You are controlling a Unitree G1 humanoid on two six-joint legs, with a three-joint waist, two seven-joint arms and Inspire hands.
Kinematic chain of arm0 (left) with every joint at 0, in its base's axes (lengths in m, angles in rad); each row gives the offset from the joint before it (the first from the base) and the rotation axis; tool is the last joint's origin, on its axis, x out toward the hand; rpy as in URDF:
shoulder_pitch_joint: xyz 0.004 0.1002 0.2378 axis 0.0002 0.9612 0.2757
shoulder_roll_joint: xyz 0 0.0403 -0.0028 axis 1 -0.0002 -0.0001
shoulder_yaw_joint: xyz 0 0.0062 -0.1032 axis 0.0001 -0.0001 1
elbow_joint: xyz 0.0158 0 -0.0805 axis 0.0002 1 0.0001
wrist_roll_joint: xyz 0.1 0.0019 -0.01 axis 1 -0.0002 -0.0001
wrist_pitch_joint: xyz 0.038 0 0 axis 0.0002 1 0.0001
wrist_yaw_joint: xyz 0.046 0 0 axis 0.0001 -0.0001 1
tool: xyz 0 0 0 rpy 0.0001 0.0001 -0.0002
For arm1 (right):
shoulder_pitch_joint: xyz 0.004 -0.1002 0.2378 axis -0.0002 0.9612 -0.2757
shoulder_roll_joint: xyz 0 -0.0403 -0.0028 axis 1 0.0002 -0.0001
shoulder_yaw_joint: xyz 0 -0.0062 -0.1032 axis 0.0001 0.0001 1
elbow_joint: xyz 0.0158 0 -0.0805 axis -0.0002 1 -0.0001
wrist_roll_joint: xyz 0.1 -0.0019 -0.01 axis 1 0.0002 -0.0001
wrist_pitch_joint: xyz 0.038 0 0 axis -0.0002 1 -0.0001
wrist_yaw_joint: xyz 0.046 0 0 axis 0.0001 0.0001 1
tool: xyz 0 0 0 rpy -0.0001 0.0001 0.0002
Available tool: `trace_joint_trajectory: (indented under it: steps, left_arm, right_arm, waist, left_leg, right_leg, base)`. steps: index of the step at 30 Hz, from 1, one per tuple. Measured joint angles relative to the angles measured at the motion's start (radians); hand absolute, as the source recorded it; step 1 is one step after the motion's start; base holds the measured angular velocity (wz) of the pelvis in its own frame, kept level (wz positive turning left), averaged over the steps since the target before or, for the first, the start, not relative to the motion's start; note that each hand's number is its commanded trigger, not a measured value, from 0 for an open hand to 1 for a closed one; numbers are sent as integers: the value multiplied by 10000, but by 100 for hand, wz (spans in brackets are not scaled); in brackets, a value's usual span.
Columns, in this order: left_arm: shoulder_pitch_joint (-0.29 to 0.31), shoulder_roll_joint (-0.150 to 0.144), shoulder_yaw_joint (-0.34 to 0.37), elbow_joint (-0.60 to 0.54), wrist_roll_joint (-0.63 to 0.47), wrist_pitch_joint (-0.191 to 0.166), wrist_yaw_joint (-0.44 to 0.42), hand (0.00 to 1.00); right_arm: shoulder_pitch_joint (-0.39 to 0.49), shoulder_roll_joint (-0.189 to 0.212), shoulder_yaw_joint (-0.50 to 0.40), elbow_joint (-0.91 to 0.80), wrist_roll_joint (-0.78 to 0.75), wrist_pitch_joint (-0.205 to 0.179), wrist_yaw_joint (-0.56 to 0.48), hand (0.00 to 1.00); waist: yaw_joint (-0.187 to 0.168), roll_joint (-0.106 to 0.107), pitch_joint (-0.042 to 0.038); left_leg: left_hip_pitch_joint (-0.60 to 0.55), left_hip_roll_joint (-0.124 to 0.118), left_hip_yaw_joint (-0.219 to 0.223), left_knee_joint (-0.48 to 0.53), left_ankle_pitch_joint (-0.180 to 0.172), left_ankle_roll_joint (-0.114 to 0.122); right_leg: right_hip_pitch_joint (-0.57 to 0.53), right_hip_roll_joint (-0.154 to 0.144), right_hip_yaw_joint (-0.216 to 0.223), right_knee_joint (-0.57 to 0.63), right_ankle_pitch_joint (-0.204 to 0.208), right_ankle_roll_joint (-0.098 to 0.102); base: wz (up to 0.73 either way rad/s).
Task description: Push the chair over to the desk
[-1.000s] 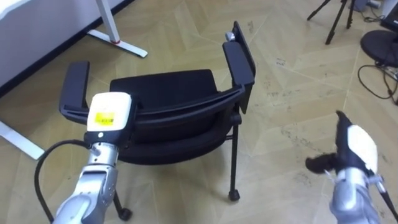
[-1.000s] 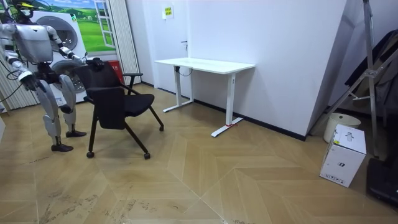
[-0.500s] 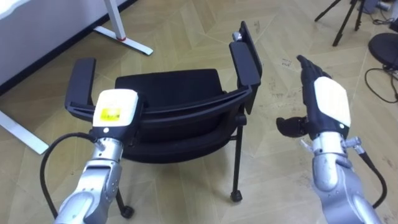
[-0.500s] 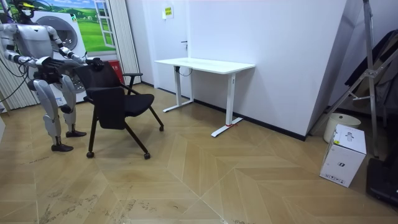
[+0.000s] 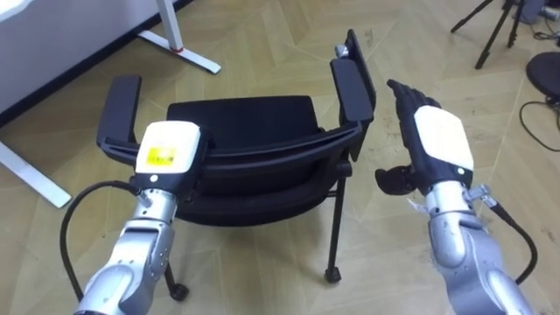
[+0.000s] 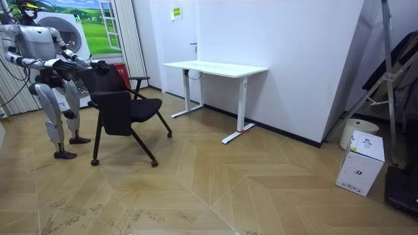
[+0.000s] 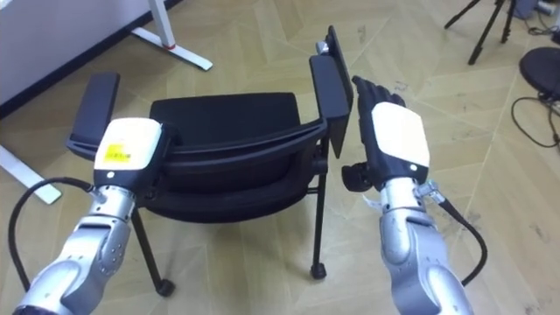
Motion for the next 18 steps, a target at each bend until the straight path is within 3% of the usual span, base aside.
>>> trace_joint_trajectory:
  steps: [5, 16, 18]
  left_arm:
    - [-142, 103, -112, -1, 17, -67, 68, 100]
    - [-207, 307, -220, 4, 11, -358, 359, 100]
    - [-314, 339, -366, 2, 5, -343, 362, 100]
  right_arm:
    - [-219, -74, 240, -140, -729, -21, 589, 0]
    - [-592, -210, 606, -140, -1148, -261, 1273, 0]
    - [-590, -401, 741, -227, -1169, -240, 1394, 0]
  waist:
    - [101, -109, 61]
    - [129, -152, 74]
    - [163, -183, 82]
  left_leg:
    - [-78, -1, 17, 0, 0, 0]
    - [-230, -3, -175, 3, 0, 0]
    - [-282, -5, -237, 6, 1, 0]
  right_leg:
    - [-62, -1, 2, 1, 0, 0]
    - [-145, -22, -118, -9, -1, 0]
    - [-188, -37, -200, -16, -1, 0]
  base:
    - [0]
    - [3]
    - [8]
